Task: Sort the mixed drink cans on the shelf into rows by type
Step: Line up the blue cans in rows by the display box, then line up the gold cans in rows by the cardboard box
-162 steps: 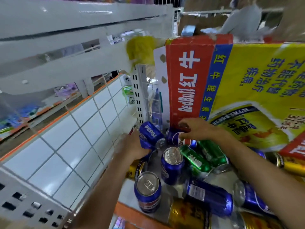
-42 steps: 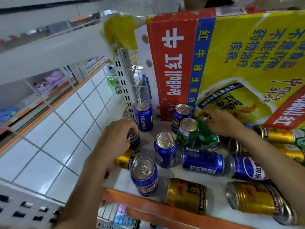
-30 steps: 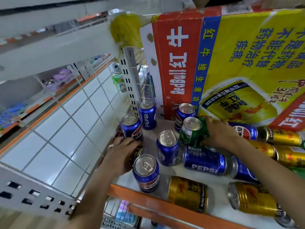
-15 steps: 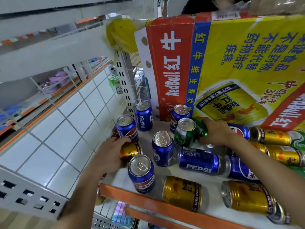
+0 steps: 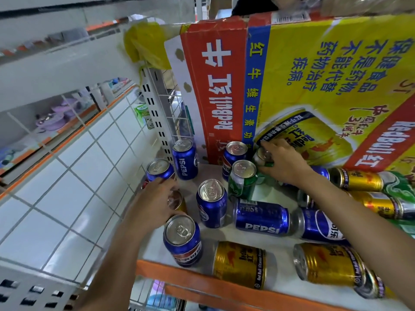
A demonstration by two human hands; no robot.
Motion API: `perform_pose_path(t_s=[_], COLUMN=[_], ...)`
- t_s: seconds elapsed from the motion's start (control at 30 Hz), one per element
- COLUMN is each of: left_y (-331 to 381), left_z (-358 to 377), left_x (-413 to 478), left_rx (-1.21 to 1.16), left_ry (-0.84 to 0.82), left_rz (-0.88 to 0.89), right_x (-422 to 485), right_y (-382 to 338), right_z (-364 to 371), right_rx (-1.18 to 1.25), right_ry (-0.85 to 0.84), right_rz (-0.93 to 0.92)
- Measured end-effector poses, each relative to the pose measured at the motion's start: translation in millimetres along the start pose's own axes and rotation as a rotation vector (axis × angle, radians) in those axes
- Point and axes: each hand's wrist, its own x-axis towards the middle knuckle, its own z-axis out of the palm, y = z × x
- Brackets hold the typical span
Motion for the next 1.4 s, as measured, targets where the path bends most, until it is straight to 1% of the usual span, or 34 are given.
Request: perform_pose_path(t_s=[0.07,0.13,0.23,0.33,0.43,0.5,0.6,0.73,0.87,1.0,1.07,1.23,1.4], left_y=[0.4,4.8,19.9,44.4,73.3,94.1,126.1,166.3,191.1,202.0,203.4,200.9,186.9], left_z=[-7.1,-18.7,-35.3,-46.4,-51.7,-51.4,-43.0,-16.9,9.9,33.7,42.8,39.6,19.1], left_x=[-1.4,-2.1,-2.5,-3.7,-0.1,5.0,14.5,28.6,38.9,42.2,41.8,43.2,42.0], left_rx=[-0.001,-0.001,-0.031,-0.031,-0.011,-0.009,0.076,0.264,0.398,0.45,0.449,0.423,0.376], left_ry=[-0.011,0.011,0.111,0.194,0.233,0.18,0.004,-0.175,-0.34,-0.444,-0.47,-0.406,-0.265], left_rz=[0.014,0.027,0.041,0.133,0.31,0.446,0.608,0.736,0.766,0.753,0.735,0.759,0.752], right_x=[-0.8,-2.0,-5.2,-10.3,-19.4,-29.4,-49.8,-79.6,-106.5,-127.5,-135.1,-139.1,-133.5], right_y=[0.7,0.1,-0.5,0.9,4.2,7.5,16.0,30.3,48.5,74.4,81.9,86.0,82.6], right_z=[-1.0,0.2,0.5,-4.1,-11.6,-18.5,-25.2,-28.3,-31.5,-28.6,-26.0,-20.0,-19.9], right_rx=[-0.026,-0.022,0.065,0.073,0.0,-0.054,-0.088,-0.12,-0.138,-0.158,-0.193,-0.289,-0.356], right_ry=[-0.073,-0.061,-0.009,0.024,0.012,-0.064,-0.201,-0.324,-0.365,-0.357,-0.359,-0.37,-0.417], right_rz=[-0.02,-0.007,0.078,0.116,0.113,0.109,0.103,0.135,0.152,0.194,0.212,0.258,0.236])
